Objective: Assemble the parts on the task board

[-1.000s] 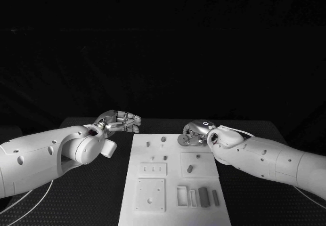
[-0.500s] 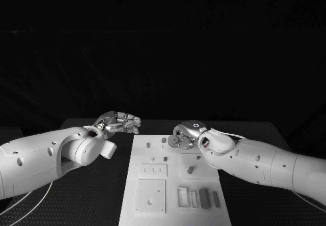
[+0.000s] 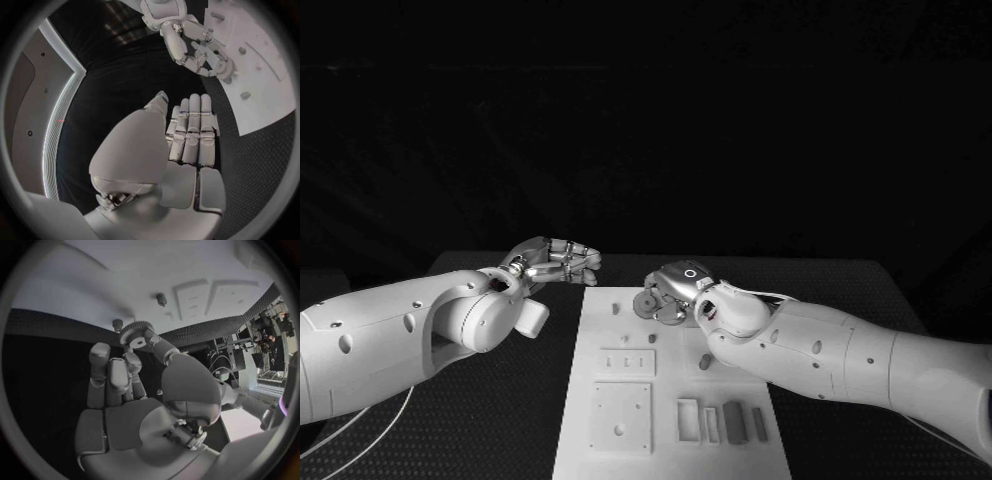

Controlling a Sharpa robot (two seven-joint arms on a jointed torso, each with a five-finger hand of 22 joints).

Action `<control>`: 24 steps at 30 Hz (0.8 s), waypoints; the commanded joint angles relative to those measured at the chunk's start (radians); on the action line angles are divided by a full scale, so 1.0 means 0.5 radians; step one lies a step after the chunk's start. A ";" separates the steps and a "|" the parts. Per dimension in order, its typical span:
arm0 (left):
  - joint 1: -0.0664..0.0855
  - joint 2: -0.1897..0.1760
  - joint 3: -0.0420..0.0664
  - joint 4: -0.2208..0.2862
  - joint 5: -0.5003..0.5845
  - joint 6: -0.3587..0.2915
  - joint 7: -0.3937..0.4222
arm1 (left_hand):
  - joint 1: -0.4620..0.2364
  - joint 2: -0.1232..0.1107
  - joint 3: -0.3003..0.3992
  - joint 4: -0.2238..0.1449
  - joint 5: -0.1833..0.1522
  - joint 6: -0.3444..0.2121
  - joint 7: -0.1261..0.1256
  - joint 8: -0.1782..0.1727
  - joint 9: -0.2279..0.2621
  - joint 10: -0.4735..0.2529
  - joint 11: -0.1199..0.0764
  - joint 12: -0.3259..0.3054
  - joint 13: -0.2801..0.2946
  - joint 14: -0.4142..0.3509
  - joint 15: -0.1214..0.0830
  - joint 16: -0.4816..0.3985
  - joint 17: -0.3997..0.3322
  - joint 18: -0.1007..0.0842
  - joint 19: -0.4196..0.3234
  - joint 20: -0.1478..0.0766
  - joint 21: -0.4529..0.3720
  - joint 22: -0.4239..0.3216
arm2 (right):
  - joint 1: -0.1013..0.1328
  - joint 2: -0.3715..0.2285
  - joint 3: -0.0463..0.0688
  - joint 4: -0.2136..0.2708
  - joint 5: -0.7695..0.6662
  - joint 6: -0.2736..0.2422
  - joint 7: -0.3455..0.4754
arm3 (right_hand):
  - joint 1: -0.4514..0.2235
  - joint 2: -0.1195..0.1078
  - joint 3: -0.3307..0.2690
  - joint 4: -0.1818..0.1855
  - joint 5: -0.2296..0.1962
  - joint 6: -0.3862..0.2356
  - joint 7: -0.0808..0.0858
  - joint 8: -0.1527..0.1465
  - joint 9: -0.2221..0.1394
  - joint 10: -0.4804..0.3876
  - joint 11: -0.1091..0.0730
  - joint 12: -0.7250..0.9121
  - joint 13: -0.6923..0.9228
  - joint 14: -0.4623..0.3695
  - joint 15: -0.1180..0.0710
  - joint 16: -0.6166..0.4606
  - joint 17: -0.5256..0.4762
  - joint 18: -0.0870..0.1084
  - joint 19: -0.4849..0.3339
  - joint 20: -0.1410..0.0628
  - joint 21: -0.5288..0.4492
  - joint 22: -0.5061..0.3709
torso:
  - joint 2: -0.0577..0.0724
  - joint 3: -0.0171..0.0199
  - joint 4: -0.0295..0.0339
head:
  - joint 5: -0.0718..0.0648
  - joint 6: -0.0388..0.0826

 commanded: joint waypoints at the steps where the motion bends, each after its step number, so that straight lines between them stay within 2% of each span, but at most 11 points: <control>1: 0.004 0.006 0.001 -0.001 -0.007 0.017 0.019 | 0.012 0.005 -0.011 0.002 0.002 0.000 0.007 -0.013 -0.003 0.015 0.004 -0.011 0.000 0.016 0.002 -0.012 0.003 0.031 0.011 0.002 -0.011 0.003 | -0.008 0.028 -0.007 -0.013 -0.057 0.009 -0.045 | 0.007 -0.016 0.005 0.012 0.010 0.166 0.022 0.001 -0.001 0.019 0.002 0.004 -0.003 0.002 -0.004 0.007 -0.004 0.109 0.003 -0.015 0.012 0.031 | 0.000 -0.0013 -0.002 | 0.006 -0.004; 9: 0.004 0.015 0.001 -0.003 -0.007 0.019 0.020 | 0.012 0.005 -0.012 0.002 0.002 0.000 0.008 -0.013 -0.003 0.015 0.004 -0.011 0.000 0.016 0.002 -0.013 0.004 0.031 0.011 0.002 -0.011 0.003 | -0.025 0.079 -0.028 -0.073 -0.067 0.022 -0.056 | 0.009 -0.017 0.008 0.013 0.010 0.164 0.022 0.000 -0.001 0.021 0.002 0.004 -0.002 0.001 -0.004 0.006 -0.006 0.109 0.004 -0.016 0.012 0.031 | 0.000 0.0005 -0.003 | 0.011 -0.007; 24: 0.004 0.017 0.002 -0.007 -0.006 0.023 0.019 | 0.012 0.005 -0.014 0.003 0.002 0.000 0.008 -0.014 -0.003 0.015 0.004 -0.013 0.000 0.016 0.002 -0.015 0.006 0.030 0.011 0.002 -0.013 0.004 | -0.029 0.116 -0.031 -0.115 -0.087 0.048 -0.074 | 0.019 -0.020 0.015 0.010 0.010 0.161 0.023 -0.004 -0.001 0.021 0.002 0.001 -0.005 0.001 -0.004 0.006 -0.008 0.109 0.005 -0.018 0.013 0.031 | -0.001 0.0026 -0.008 | 0.020 -0.009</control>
